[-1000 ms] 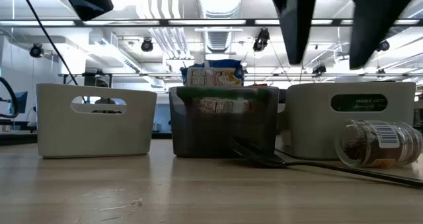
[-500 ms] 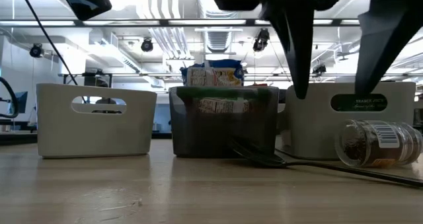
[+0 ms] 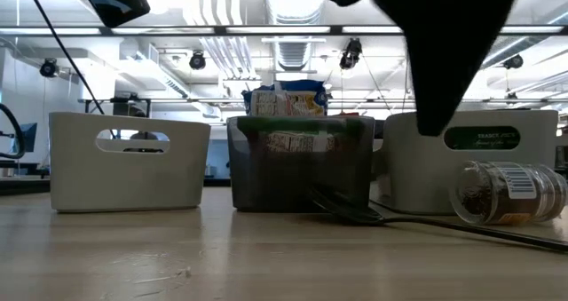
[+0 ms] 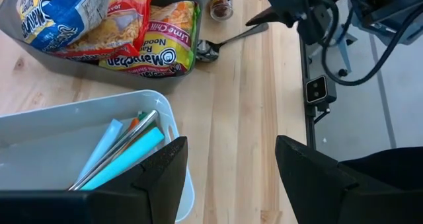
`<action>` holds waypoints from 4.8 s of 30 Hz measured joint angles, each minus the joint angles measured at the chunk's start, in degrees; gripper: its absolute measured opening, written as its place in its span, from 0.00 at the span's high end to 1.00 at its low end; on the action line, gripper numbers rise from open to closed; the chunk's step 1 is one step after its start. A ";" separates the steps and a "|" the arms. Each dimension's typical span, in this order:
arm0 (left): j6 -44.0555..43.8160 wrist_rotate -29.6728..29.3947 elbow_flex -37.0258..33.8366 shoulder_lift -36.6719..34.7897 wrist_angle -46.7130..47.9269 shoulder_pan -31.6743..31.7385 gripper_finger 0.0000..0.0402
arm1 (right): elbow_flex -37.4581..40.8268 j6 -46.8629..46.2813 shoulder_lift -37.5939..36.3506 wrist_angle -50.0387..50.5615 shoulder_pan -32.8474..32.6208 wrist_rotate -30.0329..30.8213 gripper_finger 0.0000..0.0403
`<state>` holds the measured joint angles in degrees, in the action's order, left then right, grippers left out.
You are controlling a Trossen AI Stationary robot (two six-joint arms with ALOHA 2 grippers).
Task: Pick & Place Food Item
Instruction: Put the brown seasoning into the right gray bin
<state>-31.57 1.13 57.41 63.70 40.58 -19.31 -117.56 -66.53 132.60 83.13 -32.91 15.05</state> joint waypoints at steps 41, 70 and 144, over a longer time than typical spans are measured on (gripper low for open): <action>-2.59 0.48 0.00 0.00 0.07 -0.02 0.42 | 16.12 19.02 -0.63 -8.52 0.28 -6.05 0.45; -3.14 -0.39 0.00 -0.60 -0.57 -0.02 0.42 | 9.63 -3.74 -7.87 -15.38 -2.83 2.33 0.54; 52.89 2.28 26.25 7.96 -8.41 -2.51 0.42 | 3.68 18.44 -25.39 -59.47 15.11 -17.69 0.54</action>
<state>21.32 3.40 83.66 71.66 32.16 -21.82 -113.88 -48.09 107.20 23.66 -17.79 -2.65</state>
